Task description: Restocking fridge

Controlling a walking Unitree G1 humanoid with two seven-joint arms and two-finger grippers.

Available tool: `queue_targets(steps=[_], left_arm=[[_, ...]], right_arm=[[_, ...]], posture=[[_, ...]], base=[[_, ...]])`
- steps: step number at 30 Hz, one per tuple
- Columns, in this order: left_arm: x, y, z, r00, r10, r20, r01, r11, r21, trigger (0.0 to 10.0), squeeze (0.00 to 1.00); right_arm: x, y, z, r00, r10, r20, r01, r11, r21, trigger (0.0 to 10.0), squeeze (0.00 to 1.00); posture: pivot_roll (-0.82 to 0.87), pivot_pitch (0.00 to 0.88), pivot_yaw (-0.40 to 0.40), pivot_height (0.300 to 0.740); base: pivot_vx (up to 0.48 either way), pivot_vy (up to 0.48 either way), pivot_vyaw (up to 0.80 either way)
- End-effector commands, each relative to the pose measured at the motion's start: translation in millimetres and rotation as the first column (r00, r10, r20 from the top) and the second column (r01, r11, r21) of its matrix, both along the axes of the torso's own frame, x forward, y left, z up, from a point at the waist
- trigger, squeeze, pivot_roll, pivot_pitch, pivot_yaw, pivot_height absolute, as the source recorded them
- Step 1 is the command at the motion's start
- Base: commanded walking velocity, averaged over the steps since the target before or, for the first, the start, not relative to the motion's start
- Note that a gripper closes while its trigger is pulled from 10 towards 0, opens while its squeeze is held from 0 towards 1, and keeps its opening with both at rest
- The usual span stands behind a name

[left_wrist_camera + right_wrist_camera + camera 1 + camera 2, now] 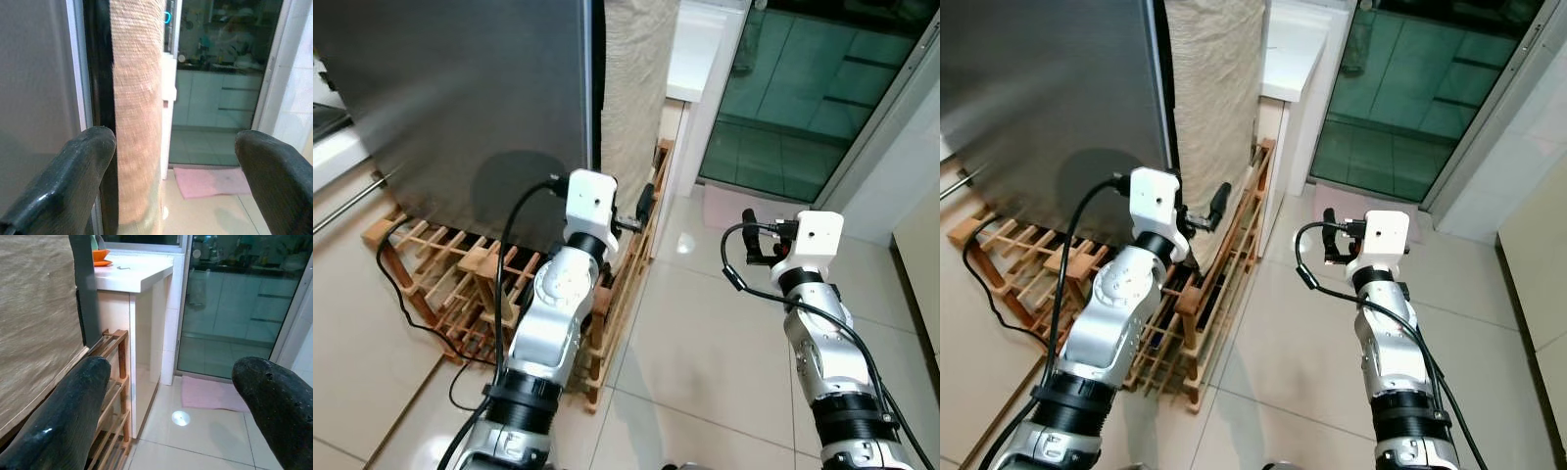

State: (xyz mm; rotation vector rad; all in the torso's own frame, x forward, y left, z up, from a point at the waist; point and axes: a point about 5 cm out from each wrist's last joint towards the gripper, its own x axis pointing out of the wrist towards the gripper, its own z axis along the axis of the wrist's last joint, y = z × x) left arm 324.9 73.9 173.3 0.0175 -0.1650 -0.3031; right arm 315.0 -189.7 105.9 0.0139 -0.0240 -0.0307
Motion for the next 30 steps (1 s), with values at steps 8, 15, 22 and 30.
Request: queue_targets(steps=[8, 15, 22, 30], left_arm=[[-1.3, -1.5, 9, 1.000, 0.017, -0.009, -0.017, 1.000, 0.002, 10.0, 0.00], [-0.2, 2.8, 9, 0.998, 0.033, -0.045, -0.034, 0.999, -0.013, 10.0, 0.00], [2.0, -13.9, 3, 0.976, -0.075, -0.205, 0.035, 0.981, -0.191, 10.0, 0.00], [-5.3, -34.2, 20, 0.969, -0.225, -0.101, 0.218, 0.973, -0.070, 10.0, 0.00]], right_arm=[[-4.4, 11.1, -4, 0.999, 0.027, -0.017, -0.027, 1.000, 0.005, 10.0, 0.00], [-4.4, 12.3, -4, 1.000, 0.022, -0.018, -0.022, 1.000, 0.012, 10.0, 0.00], [-3.4, 12.9, -6, 0.999, 0.026, -0.029, -0.026, 1.000, 0.017, 10.0, 0.00], [-0.2, 15.2, -3, 0.999, 0.028, -0.016, -0.028, 0.999, 0.023, 10.0, 0.00]], posture=[[0.02, 0.000, -0.057, 0.740], [0.01, 0.000, -0.044, 0.740], [0.01, 0.000, -0.045, 0.740], [0.01, 0.000, -0.033, 0.740]], base=[[0.000, 0.000, 0.00], [0.000, 0.000, 0.00], [0.000, 0.000, 0.00], [0.000, 0.000, 0.00]])
